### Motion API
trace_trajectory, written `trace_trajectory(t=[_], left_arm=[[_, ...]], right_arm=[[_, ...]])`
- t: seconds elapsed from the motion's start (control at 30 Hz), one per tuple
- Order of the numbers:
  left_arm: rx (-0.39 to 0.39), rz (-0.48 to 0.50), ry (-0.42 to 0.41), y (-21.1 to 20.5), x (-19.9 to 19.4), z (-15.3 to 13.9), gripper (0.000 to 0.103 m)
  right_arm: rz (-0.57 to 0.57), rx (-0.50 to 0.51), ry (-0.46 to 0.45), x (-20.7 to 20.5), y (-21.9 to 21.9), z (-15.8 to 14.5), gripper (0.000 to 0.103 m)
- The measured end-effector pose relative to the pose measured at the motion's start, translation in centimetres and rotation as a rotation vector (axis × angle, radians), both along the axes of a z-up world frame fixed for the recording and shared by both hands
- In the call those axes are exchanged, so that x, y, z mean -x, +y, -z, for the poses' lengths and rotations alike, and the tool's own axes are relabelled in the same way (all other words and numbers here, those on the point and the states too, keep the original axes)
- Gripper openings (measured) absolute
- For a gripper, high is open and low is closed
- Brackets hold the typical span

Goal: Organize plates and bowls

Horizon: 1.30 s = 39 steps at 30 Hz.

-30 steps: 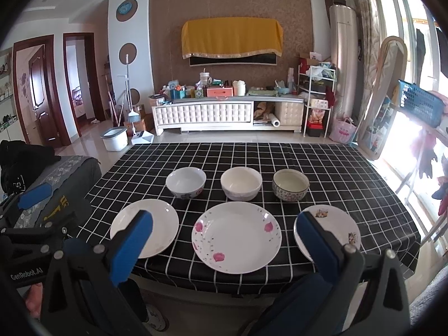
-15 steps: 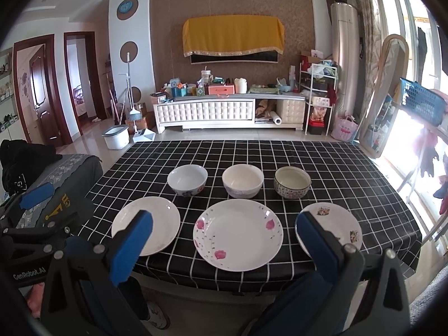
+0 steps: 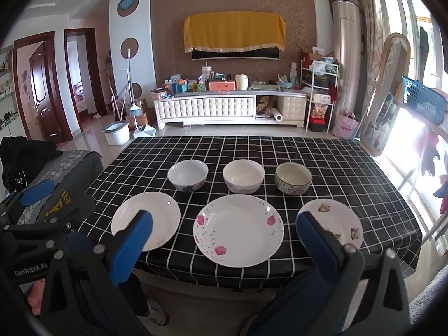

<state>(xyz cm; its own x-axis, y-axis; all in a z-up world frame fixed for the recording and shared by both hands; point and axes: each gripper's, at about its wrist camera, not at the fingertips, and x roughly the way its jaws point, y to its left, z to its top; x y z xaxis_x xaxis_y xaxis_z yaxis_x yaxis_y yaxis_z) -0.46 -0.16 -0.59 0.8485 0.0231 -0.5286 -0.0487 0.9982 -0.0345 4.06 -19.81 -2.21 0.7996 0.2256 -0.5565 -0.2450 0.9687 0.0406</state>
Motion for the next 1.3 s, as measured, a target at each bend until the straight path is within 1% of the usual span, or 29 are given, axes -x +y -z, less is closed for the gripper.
trace_trajectory(t=[0.7,0.87,1.07,1.23,1.3], left_arm=[[-0.009,0.003,0.011,-0.1,0.0,0.3,0.103],[-0.001,0.002,0.018,0.0,0.0,0.6,0.103],[-0.027,-0.029,-0.005,0.1,0.3,0.2,0.103],[-0.044,-0.085,-0.042,1.6,0.0,-0.7,0.103],[-0.066,-0.092,-0.037,2.4,-0.8,-1.1,0.103]], right_arm=[[0.004,0.010,0.015,0.0,-0.1,0.4,0.103],[-0.001,0.014,0.023,-0.1,0.0,0.6,0.103],[0.001,0.010,0.030,-0.1,-0.2,0.8,0.103],[0.017,0.014,0.010,-0.6,0.2,0.3,0.103],[0.017,0.017,0.010,-1.4,0.8,0.2,0.103]])
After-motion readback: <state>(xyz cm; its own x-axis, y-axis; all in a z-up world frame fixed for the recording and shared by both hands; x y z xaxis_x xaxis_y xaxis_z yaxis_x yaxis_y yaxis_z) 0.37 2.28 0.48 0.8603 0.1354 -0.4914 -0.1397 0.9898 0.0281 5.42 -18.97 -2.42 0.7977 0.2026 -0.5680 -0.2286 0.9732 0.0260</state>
